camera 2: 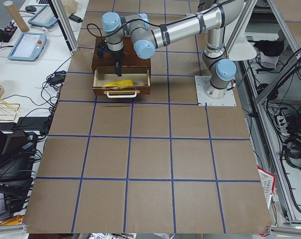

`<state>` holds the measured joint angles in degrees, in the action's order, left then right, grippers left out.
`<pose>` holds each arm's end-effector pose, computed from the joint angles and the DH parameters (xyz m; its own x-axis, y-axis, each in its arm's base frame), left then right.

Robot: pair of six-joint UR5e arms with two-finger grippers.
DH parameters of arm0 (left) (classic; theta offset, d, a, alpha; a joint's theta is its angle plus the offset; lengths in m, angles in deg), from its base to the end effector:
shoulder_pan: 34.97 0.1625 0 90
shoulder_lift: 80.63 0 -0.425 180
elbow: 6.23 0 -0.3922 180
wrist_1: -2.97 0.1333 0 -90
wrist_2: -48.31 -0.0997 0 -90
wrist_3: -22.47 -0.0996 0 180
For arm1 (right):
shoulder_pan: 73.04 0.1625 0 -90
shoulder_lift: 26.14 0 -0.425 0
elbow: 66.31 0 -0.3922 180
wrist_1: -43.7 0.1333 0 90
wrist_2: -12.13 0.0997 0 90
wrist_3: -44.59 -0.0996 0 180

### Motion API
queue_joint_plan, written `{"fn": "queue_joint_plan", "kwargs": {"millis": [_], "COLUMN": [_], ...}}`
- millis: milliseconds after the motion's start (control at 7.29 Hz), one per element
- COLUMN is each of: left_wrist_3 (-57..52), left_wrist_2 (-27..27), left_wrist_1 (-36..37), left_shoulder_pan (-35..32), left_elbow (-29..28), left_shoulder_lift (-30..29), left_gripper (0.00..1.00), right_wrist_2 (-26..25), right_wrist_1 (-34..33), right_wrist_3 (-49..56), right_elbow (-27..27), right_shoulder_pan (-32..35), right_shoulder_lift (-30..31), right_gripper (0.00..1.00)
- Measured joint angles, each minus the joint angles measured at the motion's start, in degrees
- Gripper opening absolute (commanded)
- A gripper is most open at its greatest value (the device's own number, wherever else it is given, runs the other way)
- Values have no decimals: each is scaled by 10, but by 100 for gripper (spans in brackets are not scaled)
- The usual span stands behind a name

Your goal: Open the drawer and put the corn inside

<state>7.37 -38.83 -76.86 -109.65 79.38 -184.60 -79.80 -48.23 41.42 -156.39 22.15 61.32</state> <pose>0.0225 -0.6056 0.4112 -0.9990 -0.0031 0.0455 -0.0041 0.9997 -0.0229 0.1755 -0.4953 0.4684 -0.9988 -0.0356 0.0343 -0.0353 0.9993 0.0102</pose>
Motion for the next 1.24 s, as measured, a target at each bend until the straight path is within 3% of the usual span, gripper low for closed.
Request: {"fn": "queue_joint_plan", "kwargs": {"millis": [412,686,1235], "left_wrist_3": [35,63,73], "left_wrist_2": [-5,-4,-11], "left_wrist_1": [-26,-86,-122], "left_shoulder_pan": [-92,-144,-162], "left_elbow": [-2,-3,-6], "left_shoulder_lift": [57,96,131], "left_gripper": [100,100,100], "right_wrist_2": [0,0,0], "right_wrist_1": [0,0,0], "right_wrist_3": [0,0,0], "right_elbow": [0,0,0], "right_shoulder_pan": [0,0,0], "right_shoulder_lift": [0,0,0], "right_gripper": [100,100,100]}}
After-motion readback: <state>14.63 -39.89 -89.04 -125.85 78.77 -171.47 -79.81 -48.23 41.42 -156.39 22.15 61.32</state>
